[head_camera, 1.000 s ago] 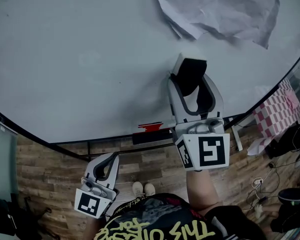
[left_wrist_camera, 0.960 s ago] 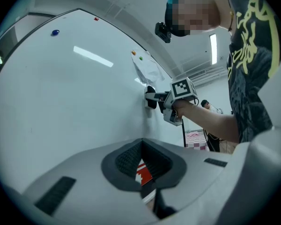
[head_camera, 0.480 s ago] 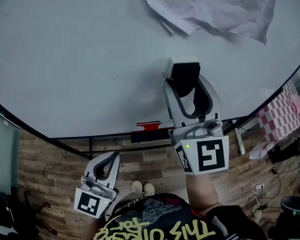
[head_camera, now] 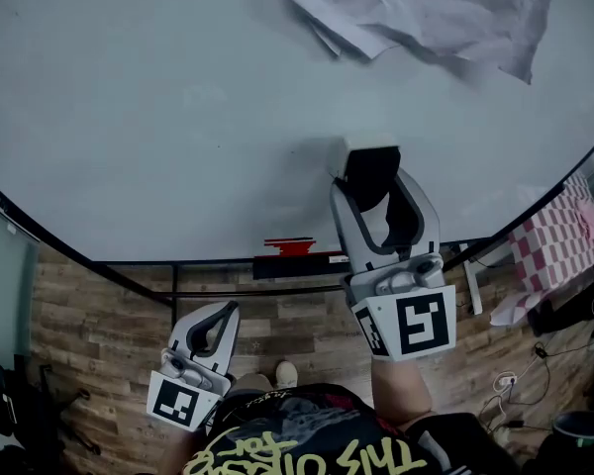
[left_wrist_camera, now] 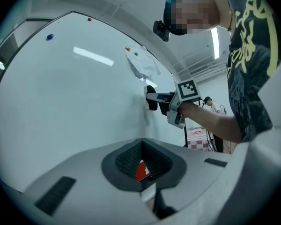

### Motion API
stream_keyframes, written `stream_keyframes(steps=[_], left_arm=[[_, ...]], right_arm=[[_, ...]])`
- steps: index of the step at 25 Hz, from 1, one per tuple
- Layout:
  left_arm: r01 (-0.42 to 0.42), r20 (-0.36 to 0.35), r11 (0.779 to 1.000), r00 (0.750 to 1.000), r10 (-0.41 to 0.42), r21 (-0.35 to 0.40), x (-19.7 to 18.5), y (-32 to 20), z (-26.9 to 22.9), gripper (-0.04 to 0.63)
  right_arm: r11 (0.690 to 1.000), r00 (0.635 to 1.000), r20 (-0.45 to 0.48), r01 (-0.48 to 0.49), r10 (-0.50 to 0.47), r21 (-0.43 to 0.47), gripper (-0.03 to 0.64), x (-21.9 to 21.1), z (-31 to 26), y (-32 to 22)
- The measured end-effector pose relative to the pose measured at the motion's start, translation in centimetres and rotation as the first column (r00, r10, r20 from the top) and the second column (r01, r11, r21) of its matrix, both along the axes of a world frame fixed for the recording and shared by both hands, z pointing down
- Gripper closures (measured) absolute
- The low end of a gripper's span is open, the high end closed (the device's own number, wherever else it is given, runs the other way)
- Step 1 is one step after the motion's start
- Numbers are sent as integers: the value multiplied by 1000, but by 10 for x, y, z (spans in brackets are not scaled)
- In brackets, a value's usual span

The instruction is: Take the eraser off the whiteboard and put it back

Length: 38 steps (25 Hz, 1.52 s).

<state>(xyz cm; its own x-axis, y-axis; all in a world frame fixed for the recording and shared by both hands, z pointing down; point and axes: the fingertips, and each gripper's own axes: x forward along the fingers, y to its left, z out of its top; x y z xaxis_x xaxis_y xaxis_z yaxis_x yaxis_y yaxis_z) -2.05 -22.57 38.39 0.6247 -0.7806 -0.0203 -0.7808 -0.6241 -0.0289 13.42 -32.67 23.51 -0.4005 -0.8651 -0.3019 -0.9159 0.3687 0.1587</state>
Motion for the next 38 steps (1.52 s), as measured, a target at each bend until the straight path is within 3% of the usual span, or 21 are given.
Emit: stream_keyframes(steps=[7, 16, 29, 38], left_arm=[[-12, 0, 1000, 1000, 12, 6, -6, 0, 0, 592], [-46, 0, 999, 999, 46, -5, -25, 32, 1, 592], [-103, 18, 995, 994, 103, -3, -53, 92, 3, 592], [-120, 25, 993, 993, 119, 13, -61, 116, 1, 592]], right_arm=[[996, 996, 37, 87, -86, -31, 377, -6, 9, 25], [988, 991, 3, 133, -133, -73, 377, -35, 31, 76], [989, 992, 42, 119, -116, -84, 377, -59, 46, 159], [990, 991, 79, 114, -108, -77, 377, -61, 48, 185]])
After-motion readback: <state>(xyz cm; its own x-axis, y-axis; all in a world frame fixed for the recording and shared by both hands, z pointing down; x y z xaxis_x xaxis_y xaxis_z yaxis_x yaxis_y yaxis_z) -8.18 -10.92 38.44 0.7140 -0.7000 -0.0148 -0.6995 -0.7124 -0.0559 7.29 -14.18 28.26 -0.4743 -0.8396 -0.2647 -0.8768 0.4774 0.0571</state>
